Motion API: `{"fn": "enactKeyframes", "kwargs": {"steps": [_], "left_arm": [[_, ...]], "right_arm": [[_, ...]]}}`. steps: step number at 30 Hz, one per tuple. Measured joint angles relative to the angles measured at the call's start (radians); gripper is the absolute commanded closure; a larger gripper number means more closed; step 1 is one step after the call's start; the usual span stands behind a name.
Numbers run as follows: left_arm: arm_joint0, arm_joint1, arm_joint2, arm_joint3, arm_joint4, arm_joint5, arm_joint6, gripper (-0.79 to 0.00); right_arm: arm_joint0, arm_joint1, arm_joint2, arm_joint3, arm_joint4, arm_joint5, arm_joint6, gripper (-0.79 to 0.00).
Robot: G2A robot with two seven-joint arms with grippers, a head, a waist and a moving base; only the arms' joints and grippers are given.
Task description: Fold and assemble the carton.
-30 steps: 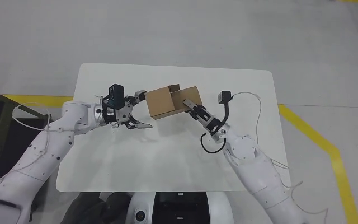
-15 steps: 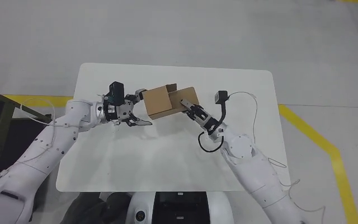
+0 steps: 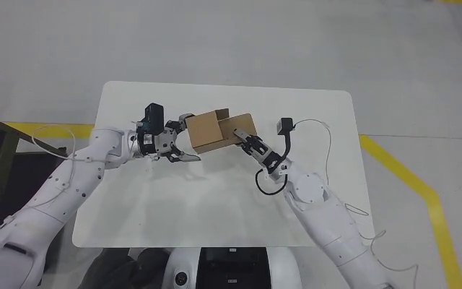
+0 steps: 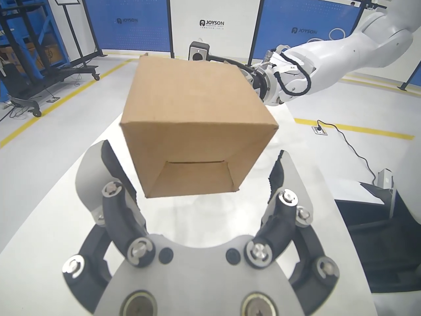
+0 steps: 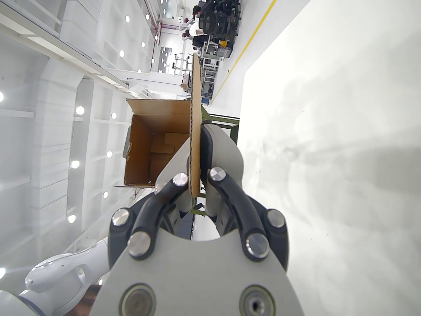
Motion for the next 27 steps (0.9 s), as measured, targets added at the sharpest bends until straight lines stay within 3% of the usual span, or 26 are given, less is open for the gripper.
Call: {"fn": "enactKeyframes", "kwargs": {"steps": [9,15,20,27], "left_arm": [[-0.009,-0.002,0.01,0.007,-0.036,0.0,-0.034,-0.785],[-0.009,-0.002,0.012,0.017,-0.051,0.0,-0.048,-0.727],[-0.011,-0.003,0.016,0.02,-0.069,0.0,-0.064,-0.634],[-0.013,-0.001,0.021,0.017,-0.083,0.0,-0.08,-0.597]], "right_arm": [[-0.001,-0.003,0.004,0.0,-0.01,0.004,0.0,0.0],[-0.003,-0.006,0.003,-0.007,-0.02,0.011,-0.004,0.0],[-0.004,-0.008,0.003,-0.011,-0.032,0.017,-0.005,0.0],[-0.007,-0.01,0.006,-0.015,-0.039,0.021,-0.007,0.0]]}}
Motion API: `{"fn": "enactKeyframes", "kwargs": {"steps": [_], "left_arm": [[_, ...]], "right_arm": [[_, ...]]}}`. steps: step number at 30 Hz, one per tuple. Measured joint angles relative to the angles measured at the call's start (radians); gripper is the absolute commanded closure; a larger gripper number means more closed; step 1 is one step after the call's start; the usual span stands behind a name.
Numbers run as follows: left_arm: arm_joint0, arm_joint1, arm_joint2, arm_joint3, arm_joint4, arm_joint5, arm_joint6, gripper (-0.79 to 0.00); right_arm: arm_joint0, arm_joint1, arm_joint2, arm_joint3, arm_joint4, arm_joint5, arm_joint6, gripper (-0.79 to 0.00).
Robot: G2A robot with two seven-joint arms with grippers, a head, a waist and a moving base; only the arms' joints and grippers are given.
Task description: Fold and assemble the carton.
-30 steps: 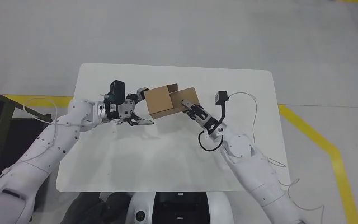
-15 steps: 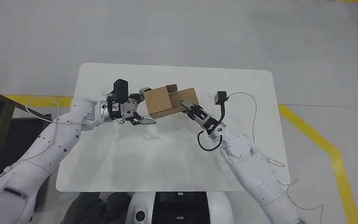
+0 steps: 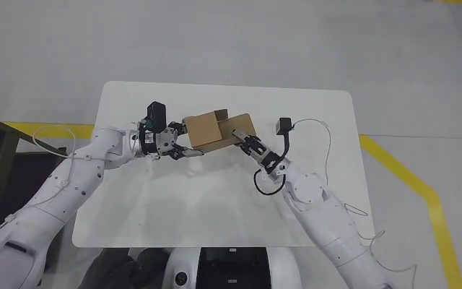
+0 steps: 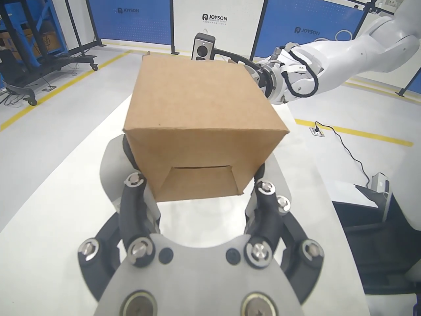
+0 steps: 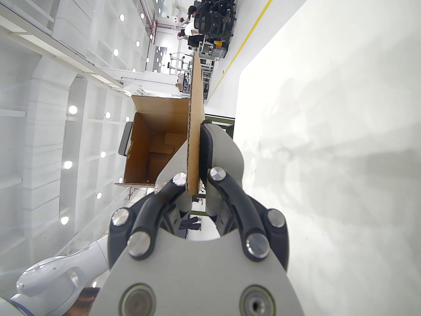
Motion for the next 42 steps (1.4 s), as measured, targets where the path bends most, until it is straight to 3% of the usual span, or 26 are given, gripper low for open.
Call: {"fn": "enactKeyframes", "kwargs": {"steps": [2,6,11,15,16,24,30,35,42], "left_arm": [[0.0,0.001,0.0,0.002,-0.005,0.0,-0.002,-0.585],[-0.002,0.002,0.001,0.007,-0.015,0.0,-0.006,-0.57],[-0.005,0.002,0.005,0.013,-0.027,0.0,-0.009,-0.542],[-0.008,0.003,0.011,0.018,-0.032,0.0,-0.009,-0.57],[-0.008,0.003,0.012,0.019,-0.032,0.0,-0.009,-0.573],[-0.015,0.008,0.028,0.06,-0.035,0.0,0.0,-0.554],[-0.024,0.01,0.029,0.081,-0.03,0.0,0.013,-0.566],[-0.024,0.008,0.031,0.073,-0.017,0.0,0.02,-0.57],[-0.01,0.006,0.042,0.041,0.01,0.0,0.025,-0.576]], "right_arm": [[-0.001,-0.001,0.001,0.0,-0.001,0.0,-0.002,-0.009],[-0.002,-0.002,0.002,0.001,-0.003,-0.001,-0.001,-0.234],[-0.002,-0.004,0.003,0.003,-0.006,-0.003,0.001,-0.372],[0.0,-0.005,0.005,0.004,-0.006,-0.007,0.004,-0.736],[0.0,-0.005,0.007,0.005,-0.005,-0.008,0.003,-0.785],[-0.03,0.009,0.074,-0.037,-0.018,-0.09,0.017,-0.785],[-0.084,0.028,0.114,-0.123,0.031,-0.099,0.155,-0.785],[-0.105,0.032,0.092,-0.18,0.091,-0.106,0.271,-0.785],[-0.081,0.028,0.066,-0.17,0.099,-0.138,0.282,-0.785]]}}
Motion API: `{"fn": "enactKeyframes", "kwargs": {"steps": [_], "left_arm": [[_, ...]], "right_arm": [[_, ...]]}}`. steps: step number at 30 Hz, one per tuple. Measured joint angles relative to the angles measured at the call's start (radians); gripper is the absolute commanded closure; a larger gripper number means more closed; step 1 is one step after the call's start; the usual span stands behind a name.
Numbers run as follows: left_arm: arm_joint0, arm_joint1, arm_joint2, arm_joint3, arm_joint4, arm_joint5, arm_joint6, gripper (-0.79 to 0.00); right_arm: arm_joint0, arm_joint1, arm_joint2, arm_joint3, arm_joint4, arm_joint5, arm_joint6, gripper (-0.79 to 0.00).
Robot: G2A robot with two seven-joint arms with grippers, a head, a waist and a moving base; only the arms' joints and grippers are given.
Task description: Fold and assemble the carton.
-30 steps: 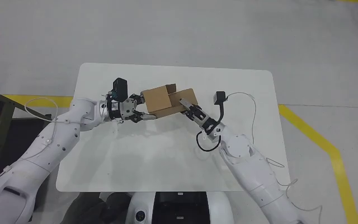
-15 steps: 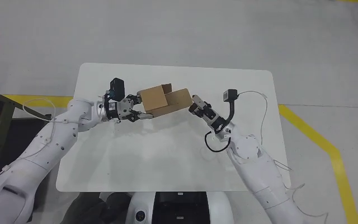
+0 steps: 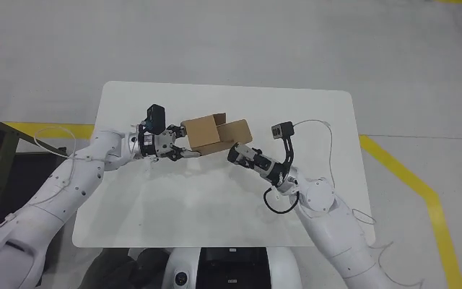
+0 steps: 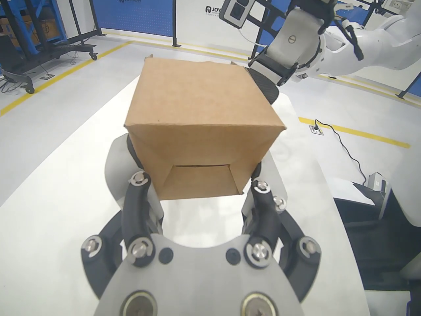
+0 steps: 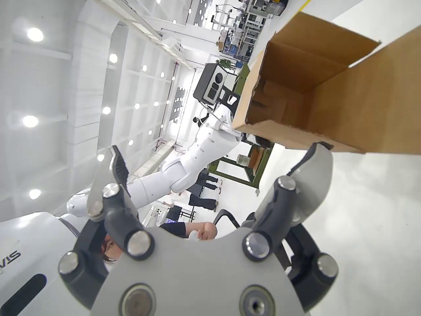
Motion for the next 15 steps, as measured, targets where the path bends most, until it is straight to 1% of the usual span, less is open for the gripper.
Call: {"fn": "enactKeyframes", "kwargs": {"steps": [6,10,15], "left_arm": [[0.02,0.014,0.009,-0.03,0.044,0.0,0.018,-0.597],[0.028,0.026,0.018,-0.049,0.068,0.0,0.034,-0.597],[0.028,0.04,0.036,-0.07,0.058,0.0,0.064,-0.582]], "right_arm": [[0.008,0.002,0.009,-0.004,0.007,-0.011,0.004,-0.785],[0.013,0.003,0.001,-0.01,0.026,-0.013,0.028,-0.785],[0.03,-0.002,-0.032,-0.002,0.057,-0.013,0.058,-0.785]]}}
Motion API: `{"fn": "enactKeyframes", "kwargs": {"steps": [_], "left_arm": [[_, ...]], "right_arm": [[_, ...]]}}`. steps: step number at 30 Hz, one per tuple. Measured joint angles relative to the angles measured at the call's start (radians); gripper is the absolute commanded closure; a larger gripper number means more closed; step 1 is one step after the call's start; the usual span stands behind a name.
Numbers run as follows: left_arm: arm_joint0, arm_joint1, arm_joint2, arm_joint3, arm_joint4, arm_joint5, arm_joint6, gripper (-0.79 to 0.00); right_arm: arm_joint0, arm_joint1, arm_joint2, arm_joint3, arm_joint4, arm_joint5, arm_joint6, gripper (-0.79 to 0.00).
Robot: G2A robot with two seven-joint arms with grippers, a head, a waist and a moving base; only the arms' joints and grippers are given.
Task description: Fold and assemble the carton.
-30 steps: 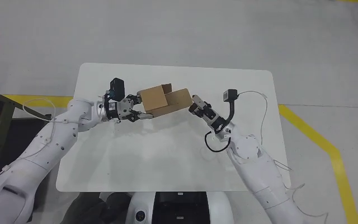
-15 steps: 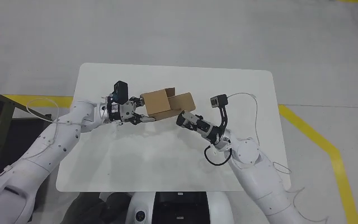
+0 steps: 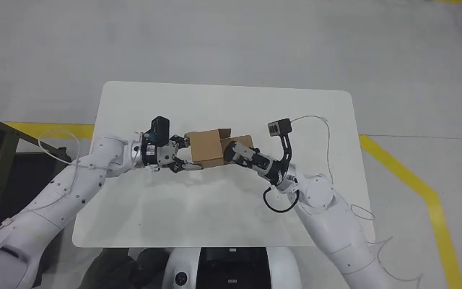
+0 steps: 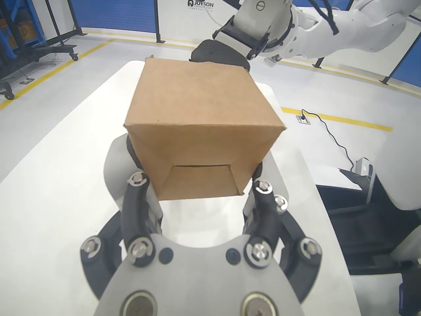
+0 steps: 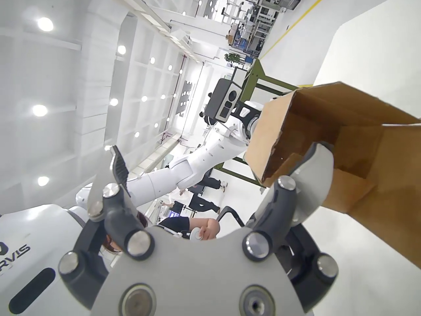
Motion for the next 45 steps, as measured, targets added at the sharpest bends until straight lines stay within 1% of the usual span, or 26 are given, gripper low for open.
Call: {"fn": "enactKeyframes", "kwargs": {"steps": [7,12,18,20,24,27,28,29,31,34,37,41,43,45], "left_arm": [[-0.013,0.022,0.032,-0.028,-0.011,0.0,0.032,-0.616],[-0.022,0.04,0.051,-0.025,-0.028,0.0,0.062,-0.622],[-0.03,0.059,0.08,-0.023,-0.041,0.0,0.098,-0.606],[-0.033,0.065,0.092,-0.025,-0.04,0.0,0.109,-0.588],[-0.044,0.067,0.102,0.001,-0.033,0.0,0.092,-0.597],[-0.051,0.062,0.099,0.018,-0.054,0.0,0.098,-0.637],[-0.053,0.063,0.093,0.022,-0.057,0.0,0.106,-0.693],[-0.053,0.066,0.082,0.027,-0.057,0.0,0.12,-0.785],[-0.05,0.073,0.061,0.031,-0.047,0.0,0.144,-0.785],[-0.028,0.09,0.021,0.039,-0.027,0.0,0.19,-0.785],[0.003,0.107,-0.025,0.048,-0.014,0.002,0.234,-0.785],[0.055,0.126,-0.086,0.058,-0.014,0.016,0.285,-0.785],[0.077,0.133,-0.109,0.06,-0.021,0.022,0.299,-0.785],[0.101,0.139,-0.133,0.059,-0.027,0.028,0.309,-0.785]], "right_arm": [[0.023,-0.007,-0.027,0.031,0.043,-0.02,0.015,-0.785],[0.002,0.002,0.013,0.01,0.042,-0.049,0.008,-0.785],[-0.041,0.018,0.083,-0.029,0.037,-0.058,-0.006,-0.785],[-0.047,0.021,0.101,-0.03,0.035,-0.057,-0.017,-0.785],[-0.036,0.021,0.104,-0.006,0.036,-0.041,-0.032,-0.785],[-0.034,0.021,0.094,0.008,0.031,-0.031,-0.02,-0.785],[-0.033,0.022,0.091,0.013,0.026,-0.022,-0.017,-0.785],[-0.032,0.022,0.086,0.02,0.017,-0.007,-0.014,-0.785],[-0.031,0.021,0.072,0.029,0.005,0.015,-0.012,-0.785],[-0.03,0.018,0.031,0.03,-0.075,0.012,-0.025,-0.785],[-0.039,0.013,-0.012,0.026,-0.229,-0.017,-0.091,-0.785],[-0.066,0.003,-0.055,0.005,-0.515,0.017,-0.302,-0.785],[-0.08,-0.001,-0.081,-0.014,-0.632,0.046,-0.378,-0.785],[-0.099,-0.004,-0.116,-0.046,-0.778,0.095,-0.449,-0.785]]}}
